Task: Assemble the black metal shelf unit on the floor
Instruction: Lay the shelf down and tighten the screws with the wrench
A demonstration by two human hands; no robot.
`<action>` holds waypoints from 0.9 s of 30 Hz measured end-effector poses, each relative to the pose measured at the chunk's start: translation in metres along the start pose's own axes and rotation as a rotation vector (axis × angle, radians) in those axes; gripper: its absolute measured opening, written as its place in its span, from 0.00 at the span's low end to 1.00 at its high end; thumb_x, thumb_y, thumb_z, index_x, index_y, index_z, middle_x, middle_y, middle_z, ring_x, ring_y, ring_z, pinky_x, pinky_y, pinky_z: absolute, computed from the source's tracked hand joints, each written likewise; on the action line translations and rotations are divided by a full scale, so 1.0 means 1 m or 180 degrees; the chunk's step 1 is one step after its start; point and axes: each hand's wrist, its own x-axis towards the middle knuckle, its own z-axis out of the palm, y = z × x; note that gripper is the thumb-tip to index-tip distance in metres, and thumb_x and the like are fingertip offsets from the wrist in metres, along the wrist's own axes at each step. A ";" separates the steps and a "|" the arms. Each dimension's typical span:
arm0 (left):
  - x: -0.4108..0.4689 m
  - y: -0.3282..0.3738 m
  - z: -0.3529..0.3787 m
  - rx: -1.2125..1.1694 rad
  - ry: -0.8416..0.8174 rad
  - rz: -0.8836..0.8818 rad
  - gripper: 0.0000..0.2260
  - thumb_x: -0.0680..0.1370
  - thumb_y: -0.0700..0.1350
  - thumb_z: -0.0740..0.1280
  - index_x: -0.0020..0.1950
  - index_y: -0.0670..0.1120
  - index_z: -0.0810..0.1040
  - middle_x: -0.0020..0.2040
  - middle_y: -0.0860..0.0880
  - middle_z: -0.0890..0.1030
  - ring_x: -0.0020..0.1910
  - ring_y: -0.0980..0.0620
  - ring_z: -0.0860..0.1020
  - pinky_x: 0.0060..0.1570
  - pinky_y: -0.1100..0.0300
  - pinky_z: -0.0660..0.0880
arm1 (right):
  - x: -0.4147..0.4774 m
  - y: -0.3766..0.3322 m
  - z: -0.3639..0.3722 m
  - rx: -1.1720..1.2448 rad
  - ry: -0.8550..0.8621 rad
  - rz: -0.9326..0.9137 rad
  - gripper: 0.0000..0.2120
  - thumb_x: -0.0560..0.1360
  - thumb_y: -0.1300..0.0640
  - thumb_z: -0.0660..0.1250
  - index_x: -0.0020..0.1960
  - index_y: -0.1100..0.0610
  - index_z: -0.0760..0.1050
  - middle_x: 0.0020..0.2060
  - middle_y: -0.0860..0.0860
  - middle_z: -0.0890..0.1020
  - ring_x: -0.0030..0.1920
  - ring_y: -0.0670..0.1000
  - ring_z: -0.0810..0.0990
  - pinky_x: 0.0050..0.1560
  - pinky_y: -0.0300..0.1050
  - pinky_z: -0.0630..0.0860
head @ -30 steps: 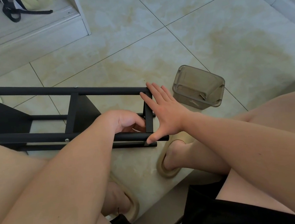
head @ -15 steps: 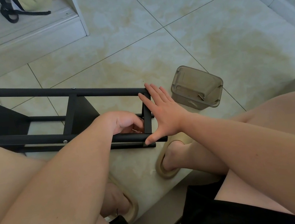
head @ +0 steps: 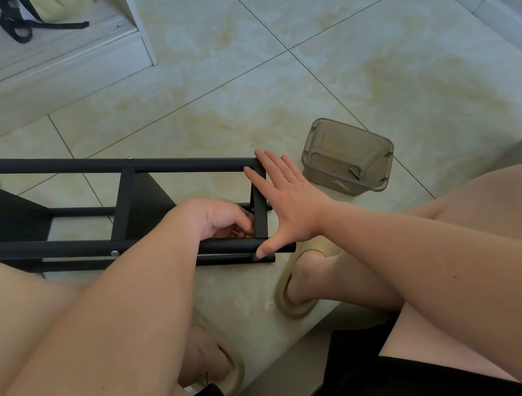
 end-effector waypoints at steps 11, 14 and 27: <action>0.002 0.000 0.000 0.0588 0.0208 -0.0169 0.04 0.76 0.40 0.67 0.42 0.44 0.78 0.27 0.50 0.75 0.25 0.53 0.72 0.27 0.65 0.70 | -0.002 -0.001 0.000 -0.0016 0.0017 -0.0004 0.72 0.58 0.18 0.67 0.83 0.58 0.39 0.80 0.62 0.34 0.80 0.59 0.31 0.77 0.54 0.29; 0.002 0.000 -0.001 0.0492 0.0142 -0.0173 0.04 0.76 0.39 0.66 0.43 0.43 0.80 0.28 0.50 0.77 0.26 0.53 0.74 0.30 0.63 0.72 | -0.002 -0.001 0.000 -0.0019 0.0019 -0.0006 0.72 0.58 0.18 0.67 0.83 0.58 0.39 0.80 0.62 0.34 0.80 0.59 0.32 0.76 0.53 0.28; -0.001 0.000 0.001 0.0164 0.0174 -0.0117 0.04 0.76 0.41 0.68 0.46 0.43 0.82 0.37 0.47 0.81 0.37 0.50 0.78 0.43 0.58 0.75 | -0.001 -0.001 -0.001 -0.0004 0.0000 0.0000 0.72 0.58 0.18 0.67 0.83 0.57 0.38 0.80 0.61 0.34 0.79 0.59 0.31 0.76 0.52 0.27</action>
